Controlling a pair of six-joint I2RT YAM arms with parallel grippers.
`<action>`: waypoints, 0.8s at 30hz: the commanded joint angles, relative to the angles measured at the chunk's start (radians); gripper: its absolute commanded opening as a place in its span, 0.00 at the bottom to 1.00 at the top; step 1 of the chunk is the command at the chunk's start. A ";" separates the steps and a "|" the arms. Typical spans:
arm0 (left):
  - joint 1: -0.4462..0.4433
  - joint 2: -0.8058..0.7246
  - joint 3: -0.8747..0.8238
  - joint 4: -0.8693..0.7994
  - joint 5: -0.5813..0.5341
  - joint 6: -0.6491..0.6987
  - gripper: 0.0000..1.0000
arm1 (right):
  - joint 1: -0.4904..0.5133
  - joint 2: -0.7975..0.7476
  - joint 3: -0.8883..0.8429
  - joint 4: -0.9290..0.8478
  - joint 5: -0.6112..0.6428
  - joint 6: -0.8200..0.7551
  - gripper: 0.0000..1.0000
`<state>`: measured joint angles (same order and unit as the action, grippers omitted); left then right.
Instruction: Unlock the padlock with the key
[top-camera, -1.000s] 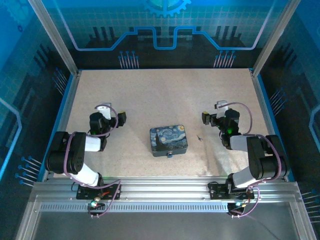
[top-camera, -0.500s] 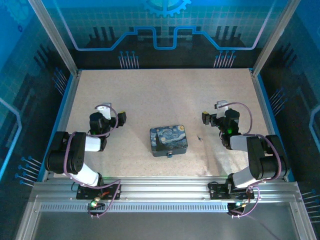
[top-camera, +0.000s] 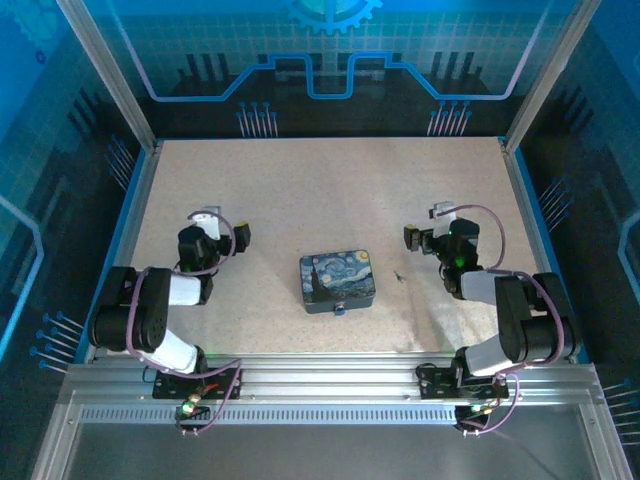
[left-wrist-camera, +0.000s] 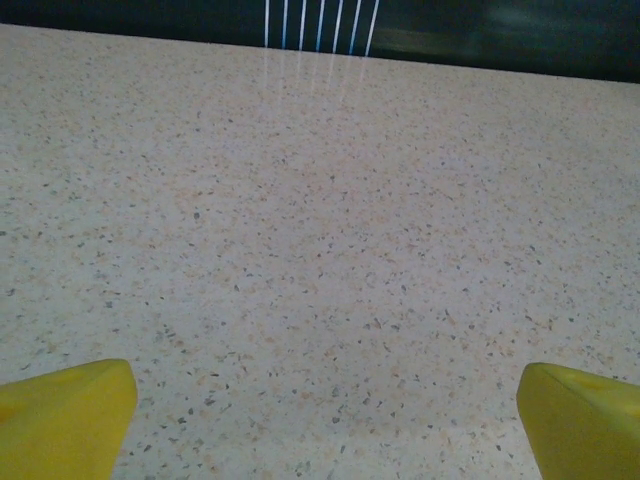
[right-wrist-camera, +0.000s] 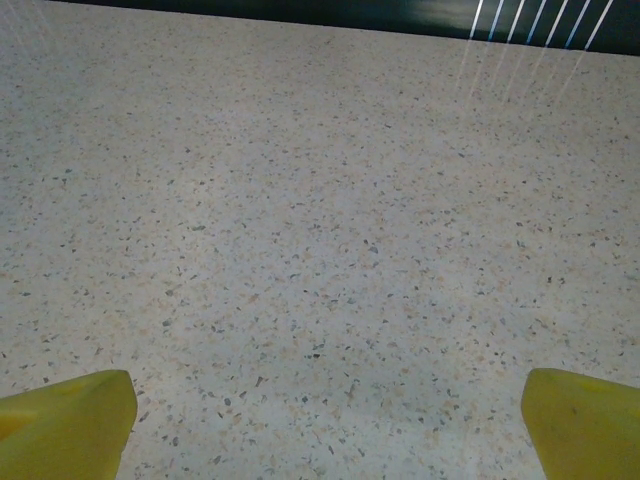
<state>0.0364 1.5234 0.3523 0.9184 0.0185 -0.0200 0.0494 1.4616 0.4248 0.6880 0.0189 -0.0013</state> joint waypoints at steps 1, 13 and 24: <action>-0.006 -0.084 -0.007 -0.025 -0.032 -0.001 0.99 | -0.001 -0.061 0.035 -0.070 0.004 -0.003 1.00; -0.004 -0.441 0.176 -0.646 -0.141 -0.268 0.99 | 0.002 -0.280 0.183 -0.531 -0.034 0.154 1.00; -0.025 -0.580 0.319 -1.137 0.125 -0.517 0.99 | 0.061 -0.453 0.246 -0.857 -0.229 0.399 1.00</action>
<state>0.0292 0.9684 0.6487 -0.0086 0.0444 -0.4274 0.0803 1.0523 0.6548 -0.0460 -0.1272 0.3084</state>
